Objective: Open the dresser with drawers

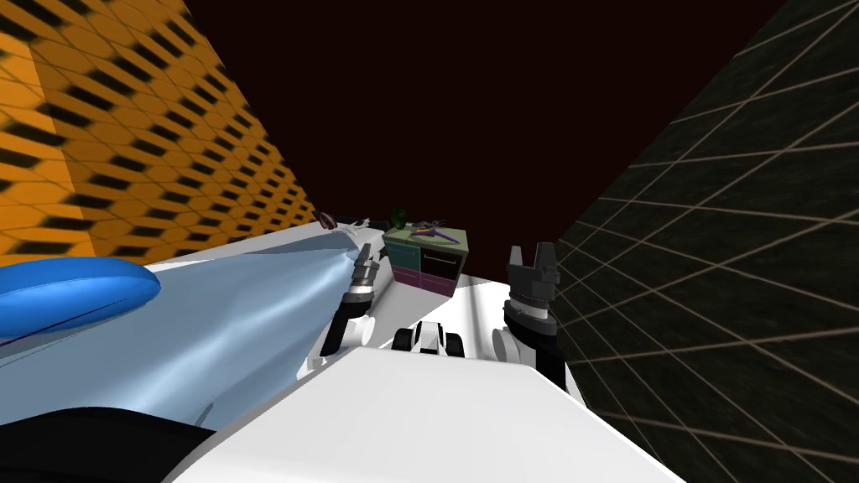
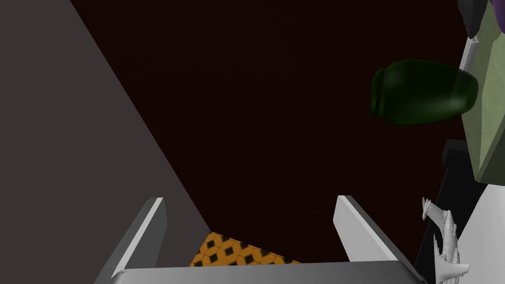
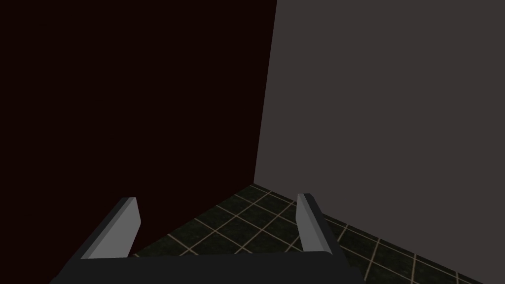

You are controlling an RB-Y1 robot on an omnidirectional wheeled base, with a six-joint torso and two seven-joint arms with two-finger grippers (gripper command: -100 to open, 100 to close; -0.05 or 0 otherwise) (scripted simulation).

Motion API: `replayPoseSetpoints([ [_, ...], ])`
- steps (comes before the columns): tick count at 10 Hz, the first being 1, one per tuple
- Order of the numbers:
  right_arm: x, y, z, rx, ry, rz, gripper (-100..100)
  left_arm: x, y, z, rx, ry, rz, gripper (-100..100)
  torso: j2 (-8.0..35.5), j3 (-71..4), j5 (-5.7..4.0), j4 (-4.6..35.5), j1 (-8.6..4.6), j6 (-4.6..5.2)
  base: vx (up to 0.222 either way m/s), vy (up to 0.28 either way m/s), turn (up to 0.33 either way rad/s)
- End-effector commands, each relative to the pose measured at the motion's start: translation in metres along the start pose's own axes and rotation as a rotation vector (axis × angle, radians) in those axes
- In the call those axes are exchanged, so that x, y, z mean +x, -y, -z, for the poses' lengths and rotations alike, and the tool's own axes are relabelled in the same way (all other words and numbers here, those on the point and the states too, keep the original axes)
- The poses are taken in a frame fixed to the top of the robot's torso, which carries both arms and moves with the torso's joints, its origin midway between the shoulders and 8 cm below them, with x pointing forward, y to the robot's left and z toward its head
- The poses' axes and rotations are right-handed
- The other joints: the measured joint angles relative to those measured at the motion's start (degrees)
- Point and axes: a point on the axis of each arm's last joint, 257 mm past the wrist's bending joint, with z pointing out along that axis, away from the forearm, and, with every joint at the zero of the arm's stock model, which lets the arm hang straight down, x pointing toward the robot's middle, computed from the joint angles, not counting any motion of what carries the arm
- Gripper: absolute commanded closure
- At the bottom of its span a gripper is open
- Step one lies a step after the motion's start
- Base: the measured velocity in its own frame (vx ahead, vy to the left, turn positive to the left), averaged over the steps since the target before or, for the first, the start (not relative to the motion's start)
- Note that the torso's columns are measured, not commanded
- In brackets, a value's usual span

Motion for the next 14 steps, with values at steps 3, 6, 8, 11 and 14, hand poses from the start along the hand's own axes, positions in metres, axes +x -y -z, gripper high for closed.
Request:
replayPoseSetpoints([
  [3,0.000,0.000,0.000,0.000,0.000,0.000,0,0.008,-0.035,0.011,-0.027,-0.051,-0.026,-100,0.1,0.1,-0.01,0.0,-0.01,0.00,0.065,-0.015,-0.025],
  [6,0.000,0.000,0.000,0.000,0.000,0.000,0,0.011,-0.053,0.017,-0.036,-0.076,-0.040,-100,0.0,0.0,-0.01,0.0,-0.01,0.00,0.070,-0.016,-0.027],
  [8,0.000,0.000,0.000,0.000,0.000,0.000,0,0.012,-0.066,0.023,-0.049,-0.088,-0.046,-100,0.1,0.0,0.00,0.0,0.00,0.00,0.063,-0.009,-0.019],
  [11,0.000,0.000,0.000,0.000,0.000,0.000,0,0.012,-0.085,0.032,-0.075,-0.099,-0.053,-100,0.0,0.0,-0.01,0.0,-0.05,0.01,0.057,-0.014,-0.023],
  [14,0.000,0.000,0.000,0.000,0.000,0.000,0,0.013,-0.105,0.042,-0.087,-0.117,-0.063,-100,0.1,0.0,0.00,0.0,0.00,0.00,0.068,-0.013,-0.027],
])
